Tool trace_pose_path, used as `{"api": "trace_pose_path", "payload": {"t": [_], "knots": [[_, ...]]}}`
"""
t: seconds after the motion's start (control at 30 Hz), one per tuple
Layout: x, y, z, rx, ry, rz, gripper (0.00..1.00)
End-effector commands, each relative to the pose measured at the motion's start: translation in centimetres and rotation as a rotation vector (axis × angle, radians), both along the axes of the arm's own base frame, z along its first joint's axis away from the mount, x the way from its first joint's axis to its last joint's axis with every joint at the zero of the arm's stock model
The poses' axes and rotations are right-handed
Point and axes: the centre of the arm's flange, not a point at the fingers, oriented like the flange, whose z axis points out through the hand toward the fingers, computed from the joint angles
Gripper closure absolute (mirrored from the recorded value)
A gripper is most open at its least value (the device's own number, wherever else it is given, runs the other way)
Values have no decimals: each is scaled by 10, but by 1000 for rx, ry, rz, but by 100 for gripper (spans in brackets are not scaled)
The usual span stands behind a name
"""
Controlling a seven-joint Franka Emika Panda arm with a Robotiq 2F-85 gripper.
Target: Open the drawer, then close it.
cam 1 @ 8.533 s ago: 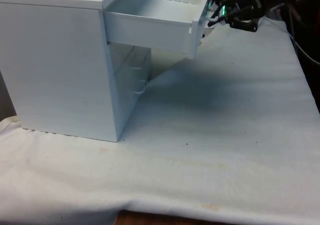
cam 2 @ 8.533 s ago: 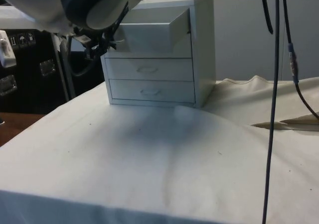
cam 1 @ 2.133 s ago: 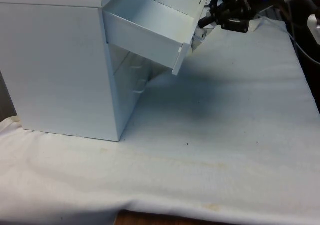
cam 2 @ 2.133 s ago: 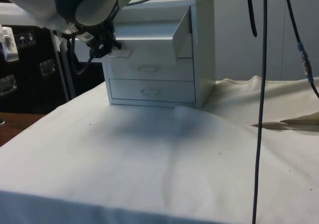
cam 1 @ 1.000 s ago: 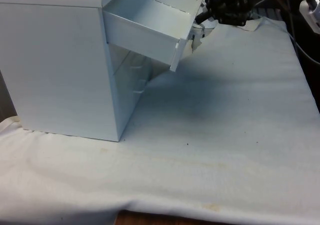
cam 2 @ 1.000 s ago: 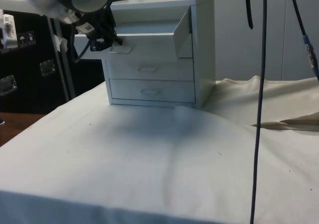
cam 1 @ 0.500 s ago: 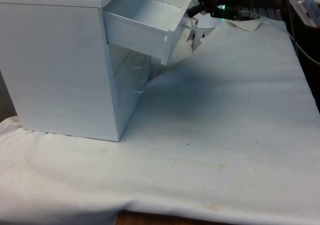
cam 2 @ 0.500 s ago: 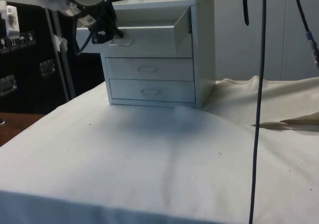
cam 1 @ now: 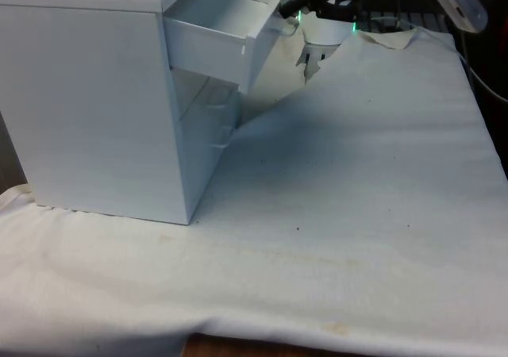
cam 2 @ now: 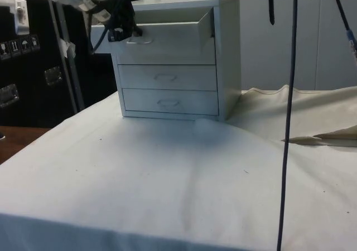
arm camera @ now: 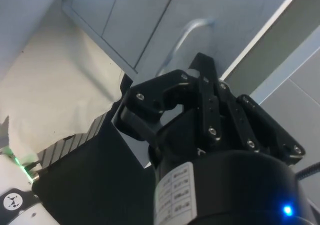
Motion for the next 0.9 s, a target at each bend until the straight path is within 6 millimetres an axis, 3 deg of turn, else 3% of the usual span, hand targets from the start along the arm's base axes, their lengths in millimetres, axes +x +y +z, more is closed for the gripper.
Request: {"api": "trace_pose_path", "payload": {"t": [0.0, 0.37, 0.4, 0.87], "knots": [[0, -7, 2, 0, -5, 17, 100], [-1, -28, 10, -6, 8, 9, 100], [-1, -23, 9, -10, 14, -7, 100], [0, -57, 18, -14, 22, 5, 100]]}}
